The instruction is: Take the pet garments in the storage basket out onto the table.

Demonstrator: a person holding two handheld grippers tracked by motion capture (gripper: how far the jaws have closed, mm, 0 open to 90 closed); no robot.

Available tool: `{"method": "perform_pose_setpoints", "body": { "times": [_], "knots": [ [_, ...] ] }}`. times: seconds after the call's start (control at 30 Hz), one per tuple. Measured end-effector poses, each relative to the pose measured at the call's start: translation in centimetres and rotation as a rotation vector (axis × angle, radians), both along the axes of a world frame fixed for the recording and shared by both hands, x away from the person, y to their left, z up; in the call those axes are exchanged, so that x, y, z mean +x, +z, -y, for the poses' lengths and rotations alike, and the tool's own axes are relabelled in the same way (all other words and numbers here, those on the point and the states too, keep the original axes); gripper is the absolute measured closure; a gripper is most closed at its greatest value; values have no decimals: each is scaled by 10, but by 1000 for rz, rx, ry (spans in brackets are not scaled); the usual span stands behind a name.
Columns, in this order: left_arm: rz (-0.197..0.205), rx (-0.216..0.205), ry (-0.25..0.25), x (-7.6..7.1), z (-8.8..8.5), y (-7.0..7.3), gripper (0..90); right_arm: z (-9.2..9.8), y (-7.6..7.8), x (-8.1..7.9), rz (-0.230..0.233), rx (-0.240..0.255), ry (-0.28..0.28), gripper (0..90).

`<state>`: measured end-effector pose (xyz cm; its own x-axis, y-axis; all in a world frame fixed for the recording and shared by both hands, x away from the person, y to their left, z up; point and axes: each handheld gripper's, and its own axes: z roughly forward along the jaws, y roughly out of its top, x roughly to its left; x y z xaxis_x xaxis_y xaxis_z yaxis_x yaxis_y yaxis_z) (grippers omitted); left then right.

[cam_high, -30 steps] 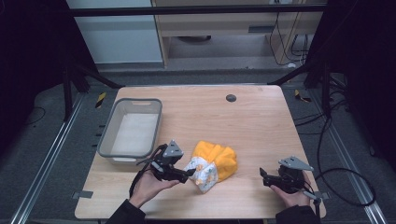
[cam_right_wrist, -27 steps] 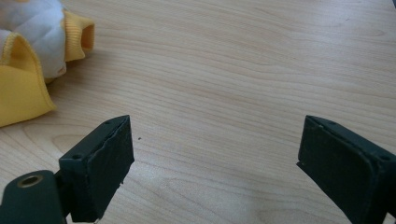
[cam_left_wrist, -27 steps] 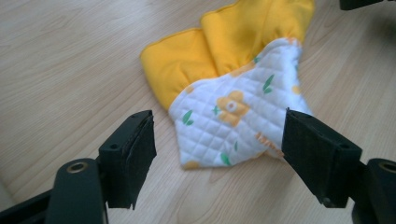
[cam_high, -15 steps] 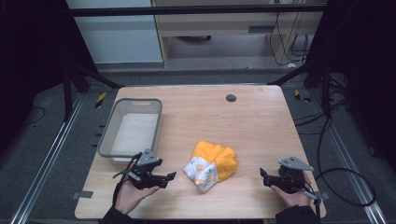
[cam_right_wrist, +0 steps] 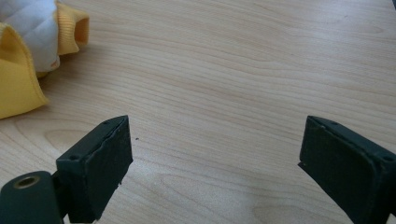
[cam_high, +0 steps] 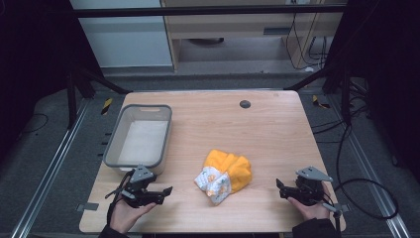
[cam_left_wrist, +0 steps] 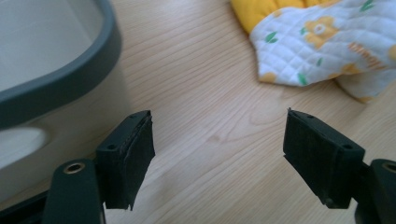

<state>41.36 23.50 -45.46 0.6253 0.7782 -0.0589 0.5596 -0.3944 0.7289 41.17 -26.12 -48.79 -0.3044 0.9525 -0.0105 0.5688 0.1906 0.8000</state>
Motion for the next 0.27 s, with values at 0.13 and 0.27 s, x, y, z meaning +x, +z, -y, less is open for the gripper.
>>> {"method": "perform_pose_setpoints", "body": {
  "times": [0.13, 0.27],
  "knots": [
    [2, 5, 33, -2, -12, -4, 241, 1, 0, 0, 5, -5, 3, 91],
    [2, 6, 70, -2, -20, -8, 239, 1, -1, 1, 1, -8, 1, 90]
  ]
}}
